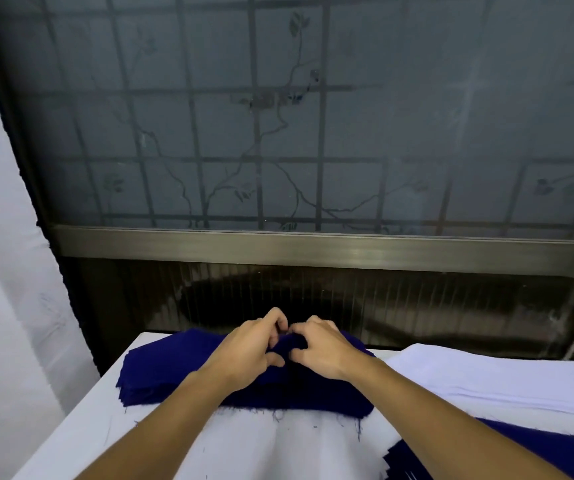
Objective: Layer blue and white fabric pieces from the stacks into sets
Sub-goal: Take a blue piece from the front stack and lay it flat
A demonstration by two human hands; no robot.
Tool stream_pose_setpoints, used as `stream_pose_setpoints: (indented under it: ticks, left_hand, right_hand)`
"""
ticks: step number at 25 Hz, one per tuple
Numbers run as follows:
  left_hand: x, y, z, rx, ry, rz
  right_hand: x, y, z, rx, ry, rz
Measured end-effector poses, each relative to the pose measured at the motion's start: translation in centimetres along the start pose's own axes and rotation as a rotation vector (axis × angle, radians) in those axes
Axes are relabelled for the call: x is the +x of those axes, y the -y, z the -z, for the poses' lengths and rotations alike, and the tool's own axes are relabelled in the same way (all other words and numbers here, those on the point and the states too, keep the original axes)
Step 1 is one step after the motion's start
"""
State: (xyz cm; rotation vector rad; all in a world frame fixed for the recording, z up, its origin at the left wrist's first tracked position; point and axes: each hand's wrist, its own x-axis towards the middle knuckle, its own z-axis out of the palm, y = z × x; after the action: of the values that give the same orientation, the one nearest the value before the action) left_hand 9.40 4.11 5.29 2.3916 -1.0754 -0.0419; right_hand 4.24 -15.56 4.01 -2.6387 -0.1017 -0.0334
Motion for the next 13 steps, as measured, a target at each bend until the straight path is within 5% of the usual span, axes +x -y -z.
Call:
stream_pose_setpoints:
  ticks: [6, 13]
  left_hand:
    - [-2.7, 4.4, 2.6, 0.230, 0.092, 0.122]
    - [-6.1, 5.6, 4.9, 0.075, -0.056, 0.246]
  right_hand:
    - [-2.9, -1.7, 3.2, 0.030, -0.050, -0.038]
    - [-7.4, -3.0, 5.8, 0.110, -0.125, -0.120]
